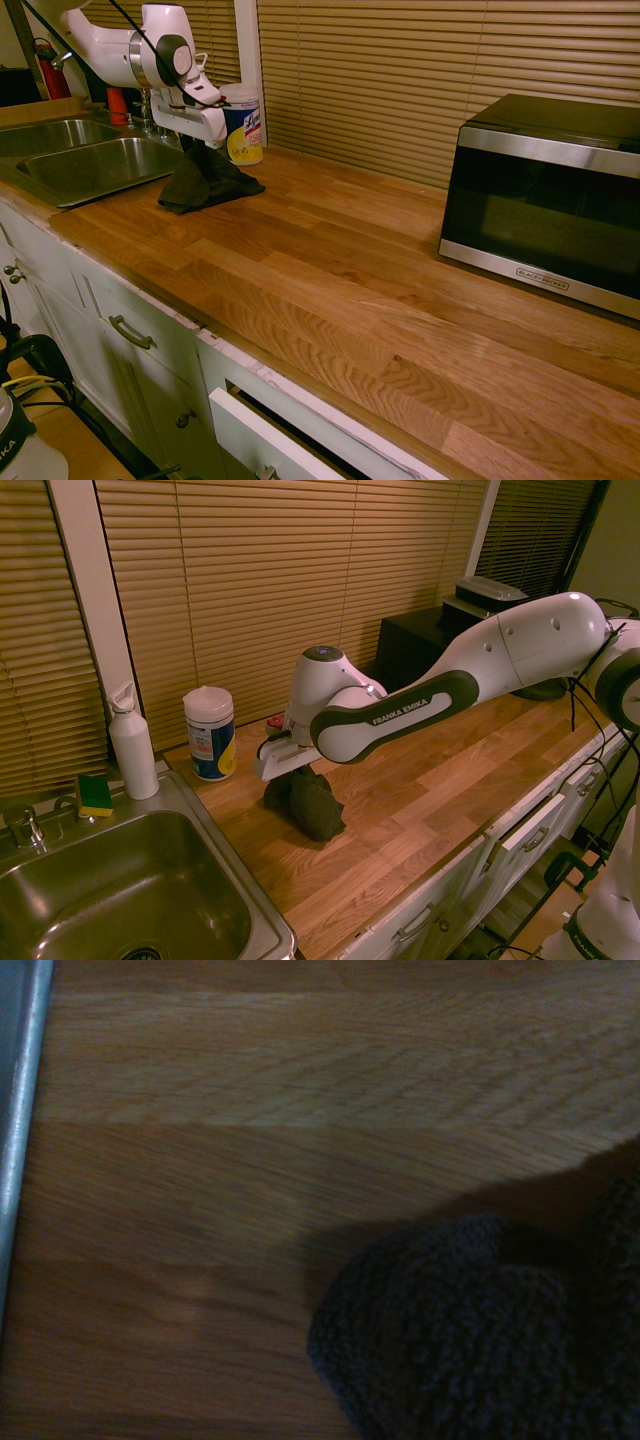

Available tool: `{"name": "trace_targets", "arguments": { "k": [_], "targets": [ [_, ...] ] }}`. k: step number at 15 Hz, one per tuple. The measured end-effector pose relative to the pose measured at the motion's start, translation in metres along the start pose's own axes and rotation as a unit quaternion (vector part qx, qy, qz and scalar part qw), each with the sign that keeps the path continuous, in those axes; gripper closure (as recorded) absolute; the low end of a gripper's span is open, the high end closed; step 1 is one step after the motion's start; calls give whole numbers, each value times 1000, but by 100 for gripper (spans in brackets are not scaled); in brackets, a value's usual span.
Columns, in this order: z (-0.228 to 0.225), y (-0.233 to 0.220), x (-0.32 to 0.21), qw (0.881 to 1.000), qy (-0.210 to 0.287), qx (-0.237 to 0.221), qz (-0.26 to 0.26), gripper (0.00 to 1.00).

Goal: Clear the spill

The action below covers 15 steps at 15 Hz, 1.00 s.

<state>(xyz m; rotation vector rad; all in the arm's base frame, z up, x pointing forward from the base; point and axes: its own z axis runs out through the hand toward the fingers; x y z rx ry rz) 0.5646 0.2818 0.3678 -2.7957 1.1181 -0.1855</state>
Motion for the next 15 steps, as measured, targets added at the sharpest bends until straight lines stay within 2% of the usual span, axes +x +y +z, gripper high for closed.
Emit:
{"name": "trace_targets", "arguments": {
  "k": [9,15],
  "targets": [
    [-7,-7,1,1000,2,1,-3,0],
    [-67,-7,-12,1000,27,13,0,0]
  ]
}}
